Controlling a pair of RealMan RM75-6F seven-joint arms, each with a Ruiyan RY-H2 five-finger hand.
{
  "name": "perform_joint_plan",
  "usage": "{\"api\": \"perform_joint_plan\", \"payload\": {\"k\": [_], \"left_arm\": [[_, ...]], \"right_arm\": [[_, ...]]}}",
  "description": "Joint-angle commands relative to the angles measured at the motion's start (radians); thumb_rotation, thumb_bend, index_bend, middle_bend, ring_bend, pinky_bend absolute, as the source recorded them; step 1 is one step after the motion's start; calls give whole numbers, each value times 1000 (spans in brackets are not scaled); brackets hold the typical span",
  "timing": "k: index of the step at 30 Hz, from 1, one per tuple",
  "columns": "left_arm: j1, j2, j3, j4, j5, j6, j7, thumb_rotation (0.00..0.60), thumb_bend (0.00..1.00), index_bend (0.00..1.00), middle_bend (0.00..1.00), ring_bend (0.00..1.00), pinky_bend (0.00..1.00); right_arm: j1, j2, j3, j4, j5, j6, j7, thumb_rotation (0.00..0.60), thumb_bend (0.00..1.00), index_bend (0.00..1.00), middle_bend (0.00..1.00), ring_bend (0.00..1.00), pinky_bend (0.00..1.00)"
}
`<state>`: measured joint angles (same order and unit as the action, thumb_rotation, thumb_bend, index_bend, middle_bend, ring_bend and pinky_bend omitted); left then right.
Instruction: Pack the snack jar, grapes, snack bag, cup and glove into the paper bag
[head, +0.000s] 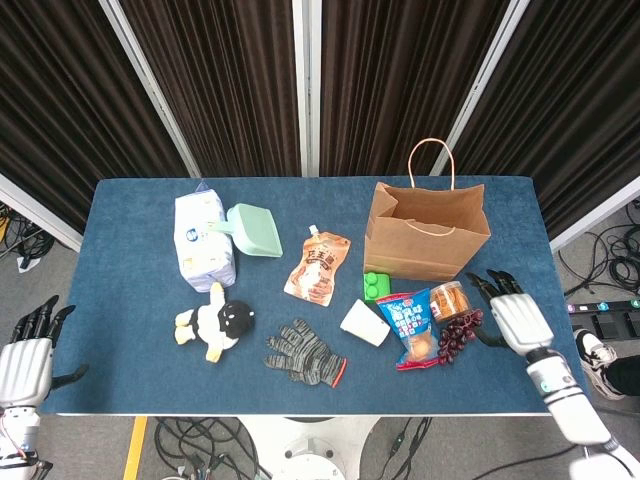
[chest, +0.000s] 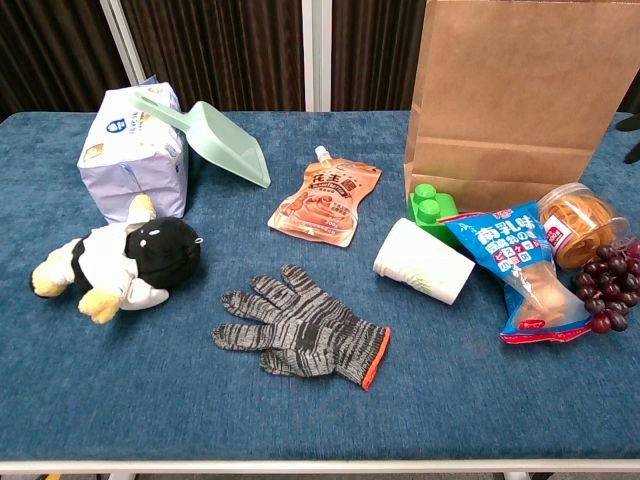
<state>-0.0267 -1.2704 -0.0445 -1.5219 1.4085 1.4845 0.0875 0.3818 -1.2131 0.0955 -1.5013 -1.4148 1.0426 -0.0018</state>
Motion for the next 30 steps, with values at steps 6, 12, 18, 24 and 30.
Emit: {"api": "perform_joint_plan", "payload": {"k": [6, 12, 18, 24, 30], "left_arm": [[-3, 3, -1, 3, -6, -10, 0, 600, 116, 216, 143, 110, 134], [-7, 4, -3, 1, -9, -17, 3, 600, 116, 216, 143, 111, 134], [-5, 6, -2, 2, -12, -18, 0, 600, 115, 216, 144, 110, 134], [-5, 7, -1, 2, -10, -16, -1, 600, 116, 216, 143, 111, 134], [-9, 9, -3, -1, -3, -15, 2, 600, 116, 216, 143, 110, 134]], "right_arm": [[66, -102, 18, 120, 65, -85, -46, 600, 176, 28, 127, 0, 64], [97, -149, 13, 175, 85, -133, -43, 600, 176, 28, 134, 0, 64], [112, -200, 13, 235, 71, -119, -17, 600, 198, 179, 293, 95, 210], [94, -203, 6, 246, 11, -23, 12, 600, 233, 442, 499, 321, 444], [55, -87, -3, 104, -118, 150, 123, 600, 232, 483, 520, 328, 454]]}}
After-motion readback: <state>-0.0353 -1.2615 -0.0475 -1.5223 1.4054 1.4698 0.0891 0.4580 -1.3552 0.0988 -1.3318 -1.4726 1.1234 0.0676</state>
